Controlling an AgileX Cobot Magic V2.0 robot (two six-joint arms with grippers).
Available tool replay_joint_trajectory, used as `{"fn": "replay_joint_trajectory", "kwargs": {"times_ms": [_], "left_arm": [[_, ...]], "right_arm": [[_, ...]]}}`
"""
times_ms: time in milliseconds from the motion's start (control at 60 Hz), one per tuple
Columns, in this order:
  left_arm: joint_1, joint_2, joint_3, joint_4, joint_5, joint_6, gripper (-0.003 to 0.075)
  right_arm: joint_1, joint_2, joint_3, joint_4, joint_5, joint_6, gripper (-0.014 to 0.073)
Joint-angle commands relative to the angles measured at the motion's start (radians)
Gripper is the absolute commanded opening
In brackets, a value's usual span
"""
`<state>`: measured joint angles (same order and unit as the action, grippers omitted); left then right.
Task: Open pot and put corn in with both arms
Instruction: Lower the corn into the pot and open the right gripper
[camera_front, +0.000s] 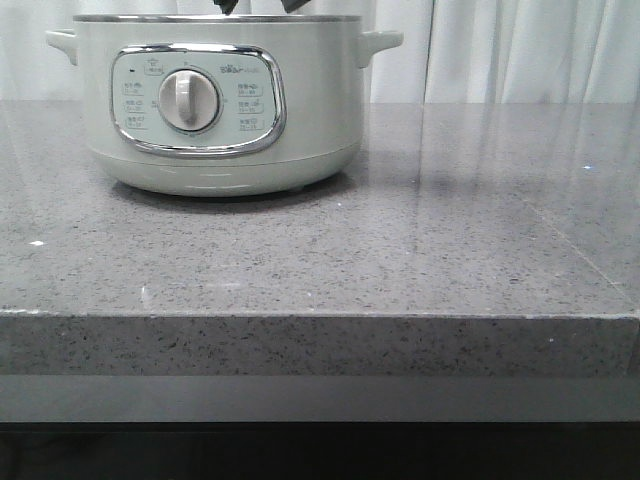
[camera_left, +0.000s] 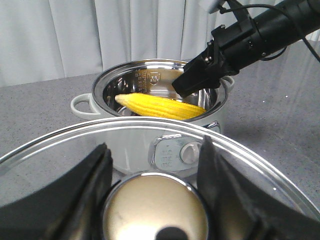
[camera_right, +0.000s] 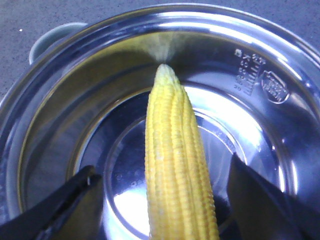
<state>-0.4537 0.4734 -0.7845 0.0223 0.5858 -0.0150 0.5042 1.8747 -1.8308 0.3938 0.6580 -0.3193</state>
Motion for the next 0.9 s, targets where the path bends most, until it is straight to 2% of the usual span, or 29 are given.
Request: {"fn": "replay_joint_trajectory", "kwargs": {"times_ms": [0,150,284,367,484,700,884], "left_arm": [[-0.004,0.002,-0.037,0.0,-0.148,-0.006,0.0207],[-0.004,0.002,-0.037,0.0,-0.148,-0.006,0.0207],[-0.004,0.002,-0.037,0.0,-0.148,-0.006,0.0207],[-0.004,0.002,-0.037,0.0,-0.148,-0.006,0.0207],[-0.004,0.002,-0.037,0.0,-0.148,-0.006,0.0207],[-0.004,0.002,-0.037,0.0,-0.148,-0.006,0.0207],[-0.004,0.002,-0.037,0.0,-0.148,-0.006,0.0207]], "right_arm": [[-0.003,-0.1,-0.037,0.013,-0.008,-0.014,0.0542],[-0.003,-0.19,-0.036,-0.007,0.106,0.006,0.0541],[-0.003,-0.277,-0.027,-0.103,0.229,0.147,0.0541],[-0.003,-0.335,0.013,-0.174,0.256,0.207,0.0541],[-0.003,-0.448,0.15,-0.197,0.192,0.227,0.0541],[-0.003,-0.696,0.496,-0.197,-0.03,0.223,0.0541],[-0.003,-0.879,0.725,-0.197,-0.18,0.223,0.0541]]}}
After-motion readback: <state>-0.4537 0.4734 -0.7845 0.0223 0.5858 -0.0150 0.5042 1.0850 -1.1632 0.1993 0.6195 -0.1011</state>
